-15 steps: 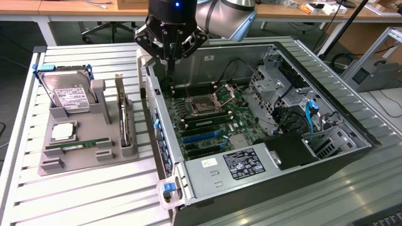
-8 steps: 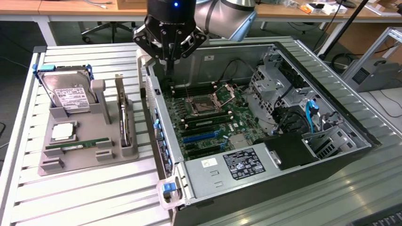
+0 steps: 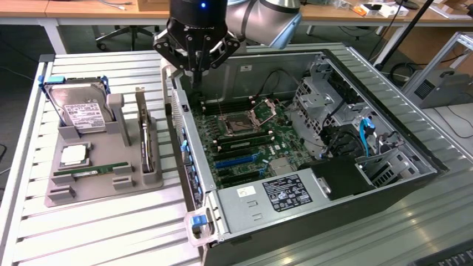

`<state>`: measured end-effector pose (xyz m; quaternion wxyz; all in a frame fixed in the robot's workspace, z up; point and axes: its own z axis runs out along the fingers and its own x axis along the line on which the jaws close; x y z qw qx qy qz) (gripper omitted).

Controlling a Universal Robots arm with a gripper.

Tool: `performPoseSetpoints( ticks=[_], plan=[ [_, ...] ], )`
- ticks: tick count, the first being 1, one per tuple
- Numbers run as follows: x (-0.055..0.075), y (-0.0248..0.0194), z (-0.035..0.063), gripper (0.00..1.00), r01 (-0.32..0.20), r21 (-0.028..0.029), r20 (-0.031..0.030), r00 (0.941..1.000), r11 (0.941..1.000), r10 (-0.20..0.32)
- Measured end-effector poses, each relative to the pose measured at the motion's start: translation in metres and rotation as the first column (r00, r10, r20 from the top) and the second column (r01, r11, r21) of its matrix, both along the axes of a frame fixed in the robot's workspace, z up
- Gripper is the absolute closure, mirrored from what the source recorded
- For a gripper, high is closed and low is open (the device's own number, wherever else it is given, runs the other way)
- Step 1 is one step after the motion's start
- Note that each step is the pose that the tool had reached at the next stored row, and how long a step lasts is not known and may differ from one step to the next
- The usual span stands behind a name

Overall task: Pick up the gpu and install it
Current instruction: 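Reach for the gpu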

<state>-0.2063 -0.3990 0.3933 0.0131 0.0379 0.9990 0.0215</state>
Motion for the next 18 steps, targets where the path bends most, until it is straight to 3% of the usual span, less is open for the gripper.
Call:
performPoseSetpoints(
  ticks=[18],
  plan=[
    [-0.010, 0.0000, 0.0000, 0.89, 0.000, -0.0001, -0.0001, 1.0000, 1.0000, 0.000]
  ],
)
